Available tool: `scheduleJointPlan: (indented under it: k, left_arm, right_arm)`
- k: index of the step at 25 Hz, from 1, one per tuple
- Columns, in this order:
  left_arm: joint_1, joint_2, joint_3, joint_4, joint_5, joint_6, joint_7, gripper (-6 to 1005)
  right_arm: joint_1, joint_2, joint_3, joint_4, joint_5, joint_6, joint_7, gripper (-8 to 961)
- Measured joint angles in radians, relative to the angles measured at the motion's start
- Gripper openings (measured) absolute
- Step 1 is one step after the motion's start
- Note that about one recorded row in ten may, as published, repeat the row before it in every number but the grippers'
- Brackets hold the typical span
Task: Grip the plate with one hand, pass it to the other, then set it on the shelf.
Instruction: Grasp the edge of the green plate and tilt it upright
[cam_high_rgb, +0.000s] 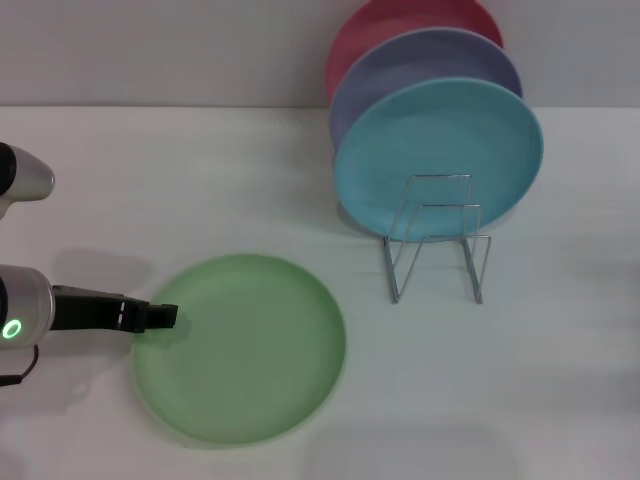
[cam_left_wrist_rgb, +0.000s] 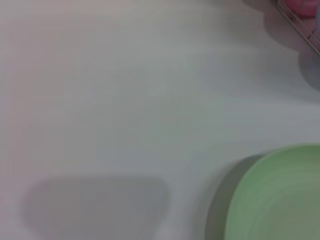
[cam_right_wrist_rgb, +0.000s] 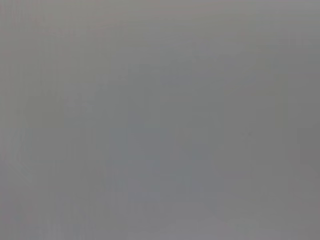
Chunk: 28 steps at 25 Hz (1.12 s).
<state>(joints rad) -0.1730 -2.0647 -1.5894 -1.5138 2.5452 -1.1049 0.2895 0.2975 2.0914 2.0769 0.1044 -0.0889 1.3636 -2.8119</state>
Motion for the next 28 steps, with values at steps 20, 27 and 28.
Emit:
scheduleJointPlan:
  k: [20,27,28]
  left_arm:
    - [-0.082,0.000,0.012,0.096,0.041,-0.054,-0.027,737]
    - [-0.083,0.000,0.013,0.090,0.044,-0.052,-0.023,562]
    - [-0.083,0.000,0.013,0.088,0.044,-0.053,-0.022,515]
  right_arm:
    - [-0.003,-0.002,0.000,0.003,0.005,0.001,-0.003,741]
    - [-0.003,-0.001,0.000,0.003,0.001,0.001,-0.006,740]
    - [-0.003,-0.001,0.000,0.003,0.001,0.001,-0.006,740]
